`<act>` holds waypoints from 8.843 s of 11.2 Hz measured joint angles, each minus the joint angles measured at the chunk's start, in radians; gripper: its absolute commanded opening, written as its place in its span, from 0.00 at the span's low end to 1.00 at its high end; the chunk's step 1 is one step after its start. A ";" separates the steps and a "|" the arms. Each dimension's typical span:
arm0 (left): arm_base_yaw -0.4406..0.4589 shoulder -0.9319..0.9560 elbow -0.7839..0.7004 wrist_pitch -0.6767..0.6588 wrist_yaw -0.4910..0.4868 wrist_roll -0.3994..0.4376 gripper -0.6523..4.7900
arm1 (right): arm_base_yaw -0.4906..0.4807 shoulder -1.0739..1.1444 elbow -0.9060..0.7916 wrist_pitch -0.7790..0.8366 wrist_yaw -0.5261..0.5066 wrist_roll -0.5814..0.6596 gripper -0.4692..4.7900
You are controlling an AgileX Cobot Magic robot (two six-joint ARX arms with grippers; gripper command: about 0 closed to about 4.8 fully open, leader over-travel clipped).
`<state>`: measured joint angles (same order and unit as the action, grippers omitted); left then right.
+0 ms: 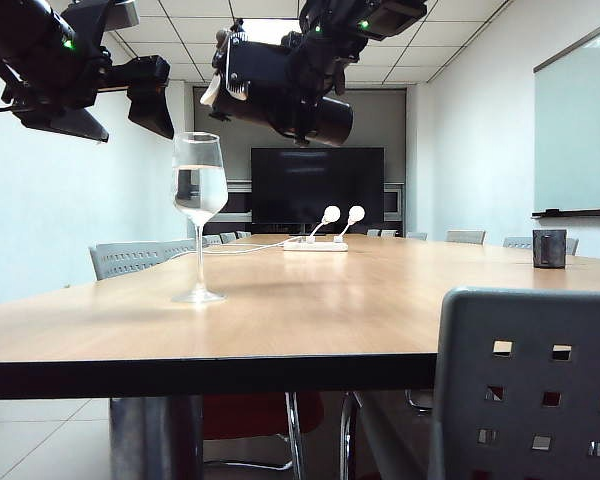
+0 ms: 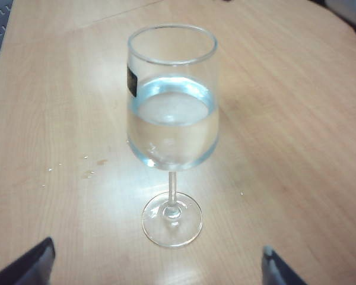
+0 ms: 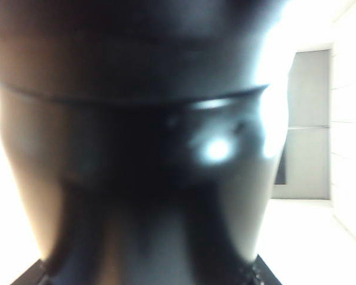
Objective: Pick up the black thermos cup, pour some water from it into the stemmed glass, and then put the thermos cup back on the table.
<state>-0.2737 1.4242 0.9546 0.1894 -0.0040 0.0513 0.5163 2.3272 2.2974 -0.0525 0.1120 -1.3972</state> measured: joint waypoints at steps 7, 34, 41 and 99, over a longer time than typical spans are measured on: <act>0.000 0.000 0.000 -0.028 0.000 0.000 1.00 | -0.001 0.000 0.000 0.002 -0.020 -0.052 0.63; 0.000 -0.001 0.000 -0.073 0.001 -0.003 1.00 | -0.037 0.025 -0.001 0.036 -0.089 -0.192 0.63; 0.000 -0.001 0.000 -0.074 0.001 -0.003 1.00 | -0.037 0.025 -0.001 0.051 -0.089 -0.201 0.63; 0.000 -0.379 0.000 -0.225 0.000 -0.003 1.00 | -0.029 -0.262 0.010 -0.262 -0.117 1.179 0.54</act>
<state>-0.2741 1.0451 0.9550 -0.0353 -0.0040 0.0483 0.4873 2.0651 2.3070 -0.3141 -0.0051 -0.2184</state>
